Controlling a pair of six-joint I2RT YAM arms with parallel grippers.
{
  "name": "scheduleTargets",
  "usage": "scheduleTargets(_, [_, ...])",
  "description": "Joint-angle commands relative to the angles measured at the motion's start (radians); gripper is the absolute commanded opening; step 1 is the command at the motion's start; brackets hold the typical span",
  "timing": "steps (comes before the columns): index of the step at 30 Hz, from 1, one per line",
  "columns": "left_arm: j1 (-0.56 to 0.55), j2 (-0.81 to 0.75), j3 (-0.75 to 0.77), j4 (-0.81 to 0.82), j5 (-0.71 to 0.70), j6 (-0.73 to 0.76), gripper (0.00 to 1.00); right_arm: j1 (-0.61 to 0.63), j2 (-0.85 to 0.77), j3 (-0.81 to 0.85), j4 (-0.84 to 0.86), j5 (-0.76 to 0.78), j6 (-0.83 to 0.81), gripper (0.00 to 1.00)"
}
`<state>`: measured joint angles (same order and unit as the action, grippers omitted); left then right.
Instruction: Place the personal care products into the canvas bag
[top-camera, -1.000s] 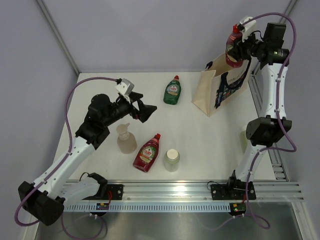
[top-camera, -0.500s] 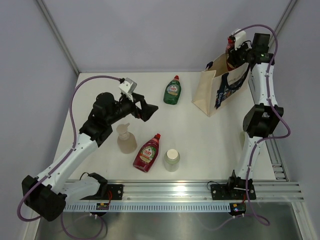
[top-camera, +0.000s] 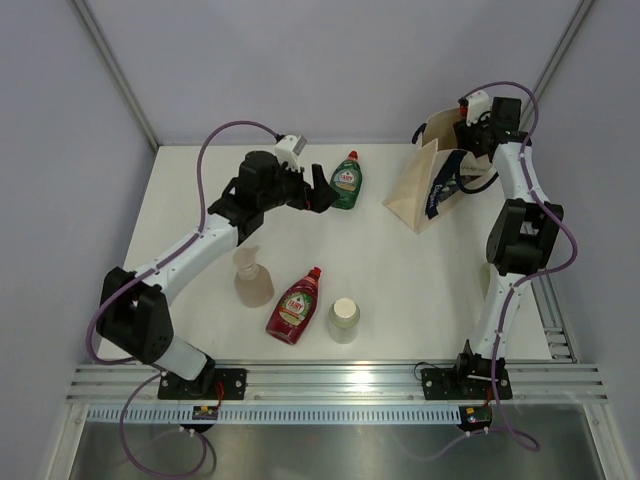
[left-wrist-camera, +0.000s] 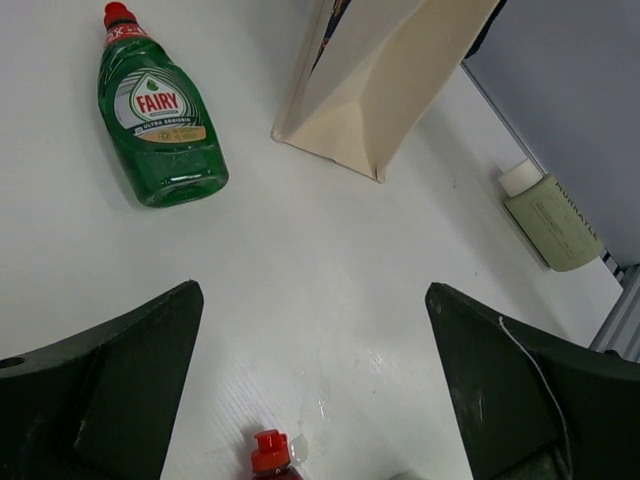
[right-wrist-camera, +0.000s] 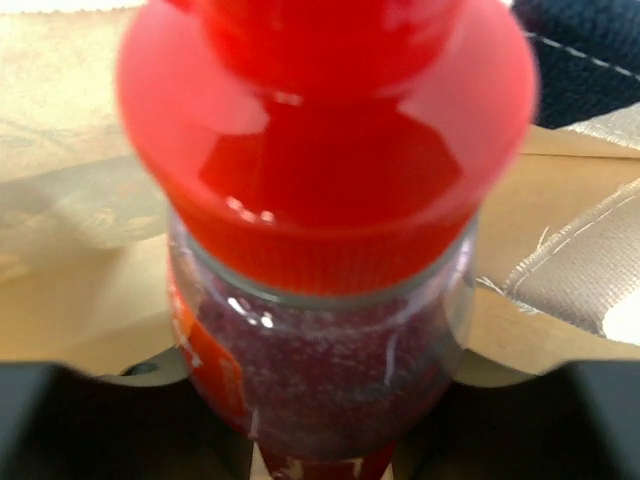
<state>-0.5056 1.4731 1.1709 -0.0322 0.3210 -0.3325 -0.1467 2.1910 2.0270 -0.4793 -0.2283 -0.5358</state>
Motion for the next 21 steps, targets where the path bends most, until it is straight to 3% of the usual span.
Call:
scheduleTargets(1, [-0.016,0.081,0.122,-0.003,-0.054,-0.016,0.99,0.009,-0.057,0.009,0.088,-0.003,0.072,0.58])
scheduleTargets(2, [-0.022,0.107,0.143,-0.012,-0.065,-0.014,0.99,0.009,-0.051,0.033,0.074,-0.009,0.088,0.65])
scheduleTargets(3, [-0.024,0.159,0.186,-0.023,-0.079,-0.014,0.99,0.009,-0.037,0.05,0.035,-0.02,0.094,0.8])
scheduleTargets(6, [-0.033,0.269,0.286,-0.098,-0.14,-0.014,0.99,0.007,-0.024,0.14,-0.039,-0.032,0.128,0.96])
scheduleTargets(12, [-0.053,0.44,0.47,-0.202,-0.253,-0.007,0.99,-0.016,-0.092,0.202,-0.16,-0.147,0.171,1.0])
scheduleTargets(16, [-0.065,0.571,0.631,-0.296,-0.387,-0.007,0.99,-0.05,-0.143,0.341,-0.32,-0.248,0.174,0.99])
scheduleTargets(21, [-0.082,0.78,0.841,-0.37,-0.505,0.004,0.99,-0.105,-0.276,0.374,-0.482,-0.472,0.157,1.0])
